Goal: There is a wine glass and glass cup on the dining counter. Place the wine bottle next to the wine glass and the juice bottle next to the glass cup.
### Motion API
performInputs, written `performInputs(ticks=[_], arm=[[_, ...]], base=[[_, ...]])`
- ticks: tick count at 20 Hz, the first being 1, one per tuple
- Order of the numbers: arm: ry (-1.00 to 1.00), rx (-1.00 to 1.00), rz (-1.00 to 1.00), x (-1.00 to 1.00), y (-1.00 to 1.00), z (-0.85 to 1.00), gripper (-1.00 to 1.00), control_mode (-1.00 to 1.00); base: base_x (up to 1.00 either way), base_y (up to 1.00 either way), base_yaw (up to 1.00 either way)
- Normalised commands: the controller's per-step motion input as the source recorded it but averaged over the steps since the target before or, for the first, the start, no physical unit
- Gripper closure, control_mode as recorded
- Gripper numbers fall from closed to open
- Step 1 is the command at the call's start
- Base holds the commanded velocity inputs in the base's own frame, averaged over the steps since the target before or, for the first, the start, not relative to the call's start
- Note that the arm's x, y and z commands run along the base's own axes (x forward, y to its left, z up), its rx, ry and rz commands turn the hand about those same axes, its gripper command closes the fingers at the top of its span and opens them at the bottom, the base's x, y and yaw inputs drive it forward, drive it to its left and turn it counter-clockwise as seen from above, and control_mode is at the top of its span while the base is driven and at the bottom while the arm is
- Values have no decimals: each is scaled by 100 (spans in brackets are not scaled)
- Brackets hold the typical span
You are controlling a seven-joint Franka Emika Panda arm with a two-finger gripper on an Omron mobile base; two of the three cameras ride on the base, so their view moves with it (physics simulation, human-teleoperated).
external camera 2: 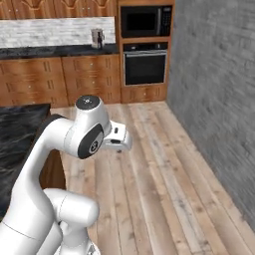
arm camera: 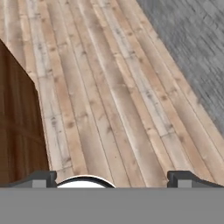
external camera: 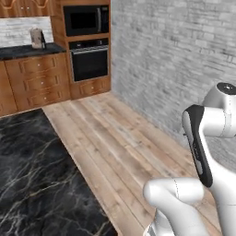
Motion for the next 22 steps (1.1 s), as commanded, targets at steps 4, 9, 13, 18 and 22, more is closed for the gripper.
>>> performInputs(ticks=[4, 9, 13, 18, 22], arm=[[0, 0, 0, 0, 0, 0, -100, 100], [0, 0, 0, 0, 0, 0, -100, 100], [0, 0, 0, 0, 0, 0, -100, 100], [0, 0, 0, 0, 0, 0, -100, 100], [0, 0, 0, 0, 0, 0, -100, 100]], base=[[72, -6, 34], [75, -12, 26], [66, -30, 15], [65, -38, 7], [68, -37, 9]])
